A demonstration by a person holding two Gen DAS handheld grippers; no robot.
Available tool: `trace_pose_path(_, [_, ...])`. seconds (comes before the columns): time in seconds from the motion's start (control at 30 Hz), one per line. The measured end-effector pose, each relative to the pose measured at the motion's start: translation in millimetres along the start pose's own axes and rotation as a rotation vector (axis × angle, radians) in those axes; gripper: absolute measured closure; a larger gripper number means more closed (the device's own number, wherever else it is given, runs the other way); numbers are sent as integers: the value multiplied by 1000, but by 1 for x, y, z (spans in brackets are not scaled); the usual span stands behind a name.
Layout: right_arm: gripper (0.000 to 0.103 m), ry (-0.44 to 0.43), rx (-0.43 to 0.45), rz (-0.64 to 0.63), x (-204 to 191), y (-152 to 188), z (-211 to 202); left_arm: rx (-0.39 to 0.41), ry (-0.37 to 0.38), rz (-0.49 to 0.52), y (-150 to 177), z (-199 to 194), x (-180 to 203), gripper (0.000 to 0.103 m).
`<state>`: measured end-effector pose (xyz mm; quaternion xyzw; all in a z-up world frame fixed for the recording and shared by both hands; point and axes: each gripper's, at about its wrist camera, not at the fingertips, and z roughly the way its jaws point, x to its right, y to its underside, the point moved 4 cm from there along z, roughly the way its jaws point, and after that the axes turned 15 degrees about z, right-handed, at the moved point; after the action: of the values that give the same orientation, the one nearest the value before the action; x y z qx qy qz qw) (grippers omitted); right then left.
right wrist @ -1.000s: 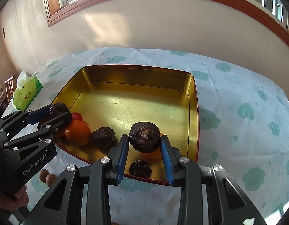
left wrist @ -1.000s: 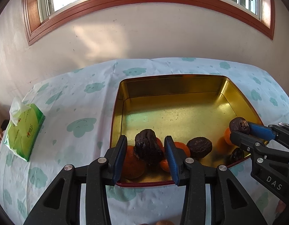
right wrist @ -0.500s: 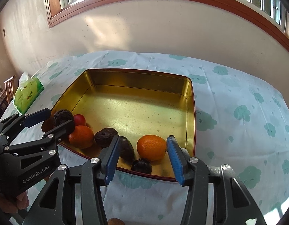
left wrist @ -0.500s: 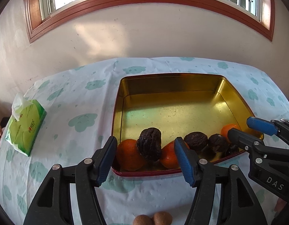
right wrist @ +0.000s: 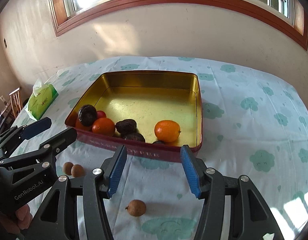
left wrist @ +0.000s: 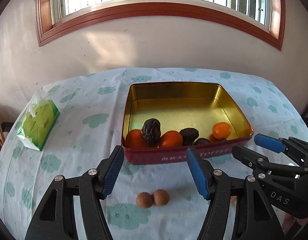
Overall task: Organize fruits
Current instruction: 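Withdraw both tools from tin back over the table, then lower right tool onto single longan and close on it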
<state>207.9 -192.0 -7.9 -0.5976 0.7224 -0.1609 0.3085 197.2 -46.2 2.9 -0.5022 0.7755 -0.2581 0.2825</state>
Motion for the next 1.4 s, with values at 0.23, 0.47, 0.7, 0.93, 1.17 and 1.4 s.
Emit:
trace_pose_path(0.23, [48, -3, -12, 13, 6, 45, -27, -14, -24, -5, 37, -32, 8, 37])
trace_pose_path(0.47, [48, 5, -33, 6, 9, 81, -43, -88, -20, -51, 80, -40, 18, 37])
trace_pose_path(0.7, [48, -8, -68, 16, 7, 106, -50, -118, -20, -61, 108, -49, 29, 37])
trace_pose_path(0.93, [48, -2, -76, 4, 5, 120, -53, -121, -18, -87, 121, -54, 24, 37])
trace_pose_path(1.17, [48, 4, -79, 0, 5, 124, -52, -129, -16, -75, 126, -54, 21, 37])
trace_pose_path(1.4, [48, 15, -85, -11, 6, 127, -48, -140, 10, -79, 128, -48, 19, 37])
